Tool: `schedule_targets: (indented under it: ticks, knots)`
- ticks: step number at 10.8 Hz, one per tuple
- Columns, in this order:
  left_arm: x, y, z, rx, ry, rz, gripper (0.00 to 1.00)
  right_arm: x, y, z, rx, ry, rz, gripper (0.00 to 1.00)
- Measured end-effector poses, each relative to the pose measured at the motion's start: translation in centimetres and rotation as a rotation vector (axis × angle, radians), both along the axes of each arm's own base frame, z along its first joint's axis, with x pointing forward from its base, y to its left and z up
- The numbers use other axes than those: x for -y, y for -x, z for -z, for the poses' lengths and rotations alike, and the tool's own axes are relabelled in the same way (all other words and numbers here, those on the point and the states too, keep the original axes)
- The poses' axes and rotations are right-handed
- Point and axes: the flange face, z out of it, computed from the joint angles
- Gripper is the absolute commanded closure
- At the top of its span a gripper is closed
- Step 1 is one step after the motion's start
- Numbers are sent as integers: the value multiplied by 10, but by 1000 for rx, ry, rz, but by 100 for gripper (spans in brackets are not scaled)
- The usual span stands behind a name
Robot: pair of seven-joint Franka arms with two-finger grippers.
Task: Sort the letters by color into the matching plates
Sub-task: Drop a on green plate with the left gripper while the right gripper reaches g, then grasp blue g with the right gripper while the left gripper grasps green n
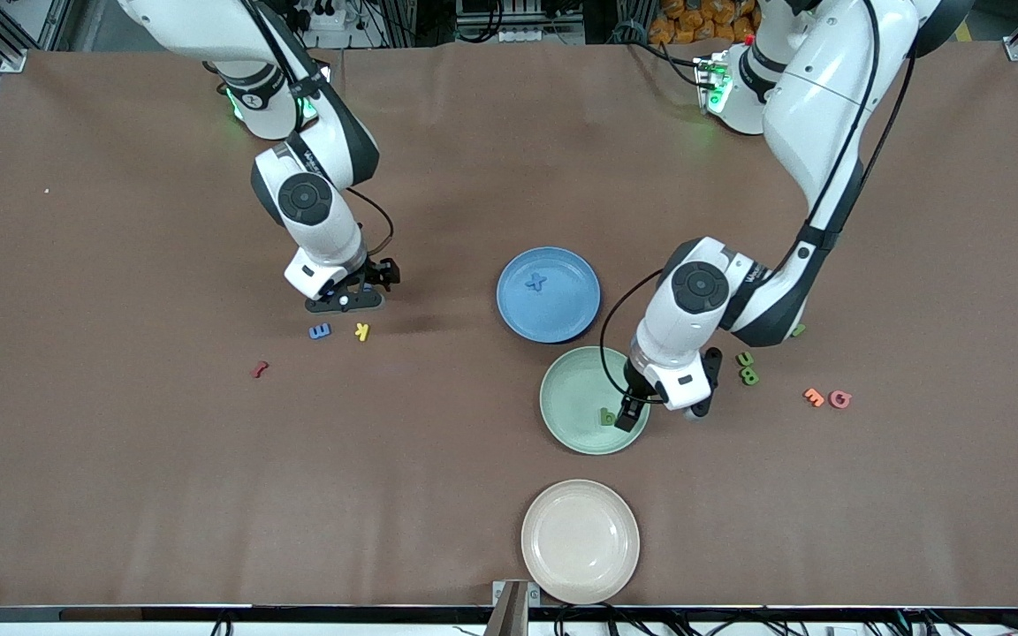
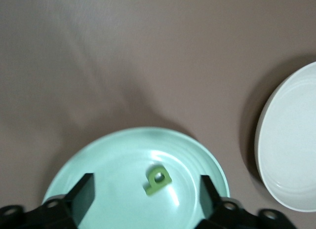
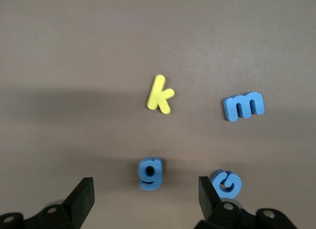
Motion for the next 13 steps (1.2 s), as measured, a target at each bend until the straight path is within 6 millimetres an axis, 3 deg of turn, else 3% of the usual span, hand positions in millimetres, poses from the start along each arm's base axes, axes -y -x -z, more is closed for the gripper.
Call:
schedule_targets:
  ticks: [3,5,7,8,11,13]
  knots:
    - [-39,-4,20,-68,-117,228,0,11,13,21,28,-18,-23,40]
    - [-88,-7,34,-113,-168,366,0,10,15,29,26,-17,-36,44]
    - [-139,2,39,-151,-190,474,0,9,15,36,35,-23,-47,47]
    - [-154,11,38,-166,-188,519,0,9,16,40,34,-24,-50,57]
    - [-178,38,38,-175,-175,597,0,6,17,44,37,-27,-63,100]
    - [-181,61,54,-175,-169,632,0,5,17,41,40,-26,-70,100]
